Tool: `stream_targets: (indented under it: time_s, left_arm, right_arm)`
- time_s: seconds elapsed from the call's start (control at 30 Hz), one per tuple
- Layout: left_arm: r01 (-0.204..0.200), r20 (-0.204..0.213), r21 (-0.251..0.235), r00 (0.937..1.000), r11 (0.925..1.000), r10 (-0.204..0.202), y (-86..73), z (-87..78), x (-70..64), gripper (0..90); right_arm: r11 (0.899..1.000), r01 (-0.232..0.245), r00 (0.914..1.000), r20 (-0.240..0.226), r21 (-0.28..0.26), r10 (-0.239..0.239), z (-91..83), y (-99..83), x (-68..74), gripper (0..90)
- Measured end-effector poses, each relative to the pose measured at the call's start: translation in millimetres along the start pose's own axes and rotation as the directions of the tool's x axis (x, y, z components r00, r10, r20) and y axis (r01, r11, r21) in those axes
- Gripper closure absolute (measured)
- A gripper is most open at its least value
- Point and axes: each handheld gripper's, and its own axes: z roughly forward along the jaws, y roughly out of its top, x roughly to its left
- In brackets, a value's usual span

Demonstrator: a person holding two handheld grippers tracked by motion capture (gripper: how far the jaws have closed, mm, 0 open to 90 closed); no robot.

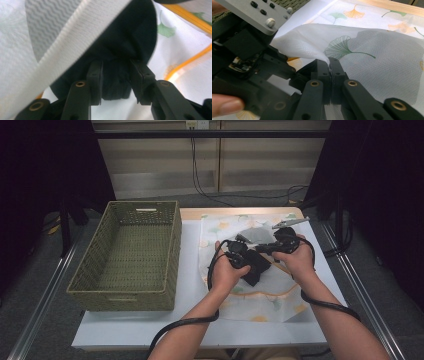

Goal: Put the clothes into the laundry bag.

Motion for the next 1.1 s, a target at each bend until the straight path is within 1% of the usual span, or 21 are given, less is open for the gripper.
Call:
stream_targets:
  time_s: [0.03, 0.1, 0.13, 0.17, 0.2, 0.23, 0.3, 0.33, 0.37, 0.43, 0.47, 0.5, 0.53, 0.6, 0.7, 0.8, 0.87, 0.9, 0.97, 1.07, 1.1]
  left_arm:
    - [0.007, -0.006, 0.001, 1.0, 1.0, -0.007, -0.3, -0.8, -1.8, 62.1]
    - [-0.014, 0.005, 0.029, 0.9999, 0.9995, 0.014, -0.4, -4.7, -1.0, 58.8]
    - [-0.009, 0.013, 0.041, 0.9999, 0.9991, 0.009, -0.8, -6.2, -1.2, 56.3]
    - [0.012, 0.014, 0.021, 0.9998, 0.9997, -0.013, -1.9, -6.2, -3.2, 54.8]
    - [-0.013, 0.011, 0.04, 0.9999, 0.9991, 0.013, -2.1, -8.4, -2.5, 54.1]
    - [-0.01, 0.011, 0.041, 0.9999, 0.9991, 0.01, -2.9, -9.1, -3.6, 53.0]
    - [-0.034, 0.004, 0.058, 0.9994, 0.9977, 0.033, -3.4, -11.4, -3.0, 51.8]
    - [-0.032, -0.002, 0.053, 0.9995, 0.9981, 0.032, -3.9, -11.9, -3.3, 50.7]
    - [-0.014, -0.001, 0.042, 0.9999, 0.999, 0.014, -4.3, -11.9, -4.3, 50.2]
    - [-0.036, -0.002, 0.052, 0.9994, 0.998, 0.036, -5.0, -12.9, -3.9, 49.8]
    - [-0.023, 0.003, 0.047, 0.9997, 0.9986, 0.023, -5.6, -11.7, -4.9, 52.4]
    - [-0.034, 0.011, 0.068, 0.9994, 0.9971, 0.033, -5.6, -11.7, -3.7, 53.5]
    - [-0.012, 0.016, 0.061, 0.9998, 0.9981, 0.011, -6.3, -9.3, -4.9, 54.7]
    - [-0.022, 0.021, 0.087, 0.9996, 0.9959, 0.021, -6.0, -7.0, -3.5, 61.8]
    - [-0.021, 0.007, 0.072, 0.9998, 0.9972, 0.021, -6.0, 0.3, -3.8, 75.6]
    - [-0.026, 0.003, 0.051, 0.9997, 0.9984, 0.026, -3.7, 3.2, -1.7, 82.0]
    - [-0.024, -0.014, 0.021, 0.9996, 0.9995, 0.025, -2.3, 5.0, -1.2, 83.6]
    - [-0.032, -0.012, 0.031, 0.9994, 0.999, 0.032, -1.3, 5.1, 0.1, 84.5]
    - [-0.018, -0.028, 0.004, 0.9994, 0.9998, 0.018, -0.4, 7.3, 1.5, 85.8]
    - [0.003, -0.036, -0.012, 0.9994, 0.9999, -0.003, 0.8, 9.3, 2.3, 87.6]
    - [-0.021, -0.043, -0.005, 0.9988, 0.9998, 0.021, 1.4, 8.9, 3.1, 87.8]
  right_arm:
    - [1.0, 0.003, 1.0, -0.001, -0.001, -0.003, -0.5, 0.2, -0.2, 89.8]
    - [1.0, 0.001, 1.0, -0.003, -0.004, -0.001, -1.7, 0.5, -0.1, 89.8]
    - [1.0, 0.002, 1.0, -0.005, -0.004, -0.002, -2.2, 0.3, 0.0, 89.8]
    - [1.0, 0.001, 1.0, -0.005, -0.004, -0.001, -2.4, 0.0, 0.1, 89.8]
    - [1.0, 0.001, 1.0, -0.006, -0.002, -0.001, -2.7, -0.3, 0.2, 89.8]
    - [1.0, 0.002, 1.0, -0.006, -0.002, -0.002, -2.8, -0.6, 0.1, 89.8]
    - [1.0, 0.001, 0.9999, -0.01, 0.0, -0.001, -3.2, -1.3, -0.3, 89.8]
    - [1.0, 0.003, 1.0, -0.008, 0.001, -0.003, -3.3, -1.5, -0.6, 89.8]
    - [1.0, 0.002, 0.9999, -0.01, 0.0, -0.002, -3.5, -1.6, -0.5, 89.8]
    - [1.0, 0.003, 1.0, -0.009, -0.002, -0.003, -3.5, -1.6, 0.0, 89.8]
    - [1.0, 0.006, 1.0, -0.006, 0.002, -0.005, -3.5, -1.8, 0.4, 89.8]
    - [1.0, 0.007, 0.9999, -0.011, 0.002, -0.007, -3.4, -1.9, 0.3, 89.8]
    - [1.0, 0.005, 1.0, -0.006, 0.002, -0.005, -3.8, -1.7, 0.2, 89.8]
    - [1.0, 0.003, 1.0, -0.005, 0.0, -0.003, -4.7, -1.1, -0.3, 89.8]
    - [1.0, 0.004, 1.0, -0.004, 0.002, -0.004, -5.2, -0.2, -0.4, 89.8]
    - [1.0, 0.007, 1.0, -0.004, 0.0, -0.007, -4.5, 0.0, -0.7, 89.8]
    - [1.0, 0.002, 1.0, -0.003, 0.0, -0.002, -3.7, -0.4, -1.1, 89.8]
    - [1.0, -0.005, 1.0, -0.002, 0.002, 0.005, -3.6, -0.7, -1.1, 89.8]
    - [1.0, 0.001, 1.0, -0.007, -0.002, -0.001, -2.8, -1.3, -1.7, 89.8]
    - [1.0, 0.003, 1.0, -0.006, -0.001, -0.003, -2.9, -1.9, -1.9, 89.8]
    - [1.0, 0.002, 1.0, -0.005, 0.0, -0.002, -2.6, -2.0, -1.8, 89.8]
